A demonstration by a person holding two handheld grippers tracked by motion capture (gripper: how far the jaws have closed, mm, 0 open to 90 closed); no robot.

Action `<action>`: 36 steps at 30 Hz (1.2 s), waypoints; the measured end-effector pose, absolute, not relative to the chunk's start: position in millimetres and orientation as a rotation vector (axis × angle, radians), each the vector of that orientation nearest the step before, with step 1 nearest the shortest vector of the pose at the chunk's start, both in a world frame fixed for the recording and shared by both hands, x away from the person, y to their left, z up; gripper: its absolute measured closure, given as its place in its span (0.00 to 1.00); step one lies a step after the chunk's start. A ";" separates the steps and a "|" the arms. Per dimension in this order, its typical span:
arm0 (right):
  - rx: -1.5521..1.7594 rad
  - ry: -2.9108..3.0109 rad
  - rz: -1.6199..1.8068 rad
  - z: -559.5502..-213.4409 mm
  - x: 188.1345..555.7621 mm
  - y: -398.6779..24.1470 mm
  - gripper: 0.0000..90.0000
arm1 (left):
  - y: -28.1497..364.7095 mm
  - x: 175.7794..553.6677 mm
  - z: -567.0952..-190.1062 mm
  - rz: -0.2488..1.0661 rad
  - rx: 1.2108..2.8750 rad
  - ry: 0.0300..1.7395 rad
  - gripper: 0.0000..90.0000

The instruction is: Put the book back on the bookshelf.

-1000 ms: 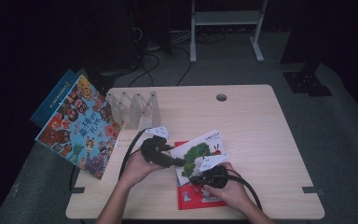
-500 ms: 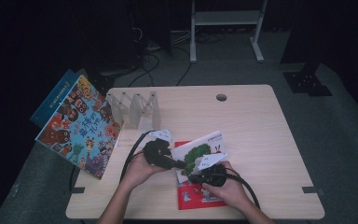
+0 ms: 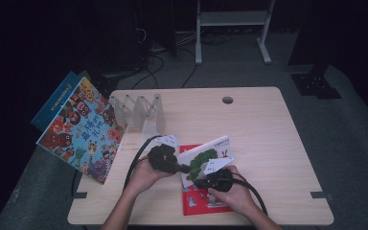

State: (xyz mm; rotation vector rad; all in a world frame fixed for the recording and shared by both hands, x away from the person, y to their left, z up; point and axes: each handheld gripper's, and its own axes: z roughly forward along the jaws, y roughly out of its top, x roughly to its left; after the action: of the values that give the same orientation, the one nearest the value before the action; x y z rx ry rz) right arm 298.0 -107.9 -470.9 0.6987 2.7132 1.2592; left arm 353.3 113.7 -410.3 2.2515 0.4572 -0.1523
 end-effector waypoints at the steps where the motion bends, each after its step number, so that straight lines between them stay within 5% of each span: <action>1: 0.699 2.712 1.261 -471.0 298.0 -108.0 1.00 | 113.6 353.1 -410.0 -0.153 2.252 0.458 0.80; 14: 0.698 2.655 1.312 -464.5 295.3 -117.8 0.97 | 113.3 352.6 -403.7 -0.138 2.263 0.455 0.83; 25: 0.839 2.503 1.412 -449.1 304.9 -173.6 0.87 | 120.1 352.0 -393.3 -0.095 2.211 0.476 0.83; 30: 0.885 2.422 1.443 -437.0 311.6 -202.2 0.79 | 125.4 353.0 -391.3 -0.099 2.182 0.494 0.83; 36: 1.031 2.328 1.404 -437.6 326.9 -237.1 0.58 | 131.2 352.9 -385.6 -0.079 2.167 0.506 0.83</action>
State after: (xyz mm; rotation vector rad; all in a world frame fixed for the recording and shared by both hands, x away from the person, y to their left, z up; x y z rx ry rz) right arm 326.9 -237.1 -437.6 1.0310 2.3278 1.4042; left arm 352.9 131.2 -385.6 2.1670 0.5055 -0.0788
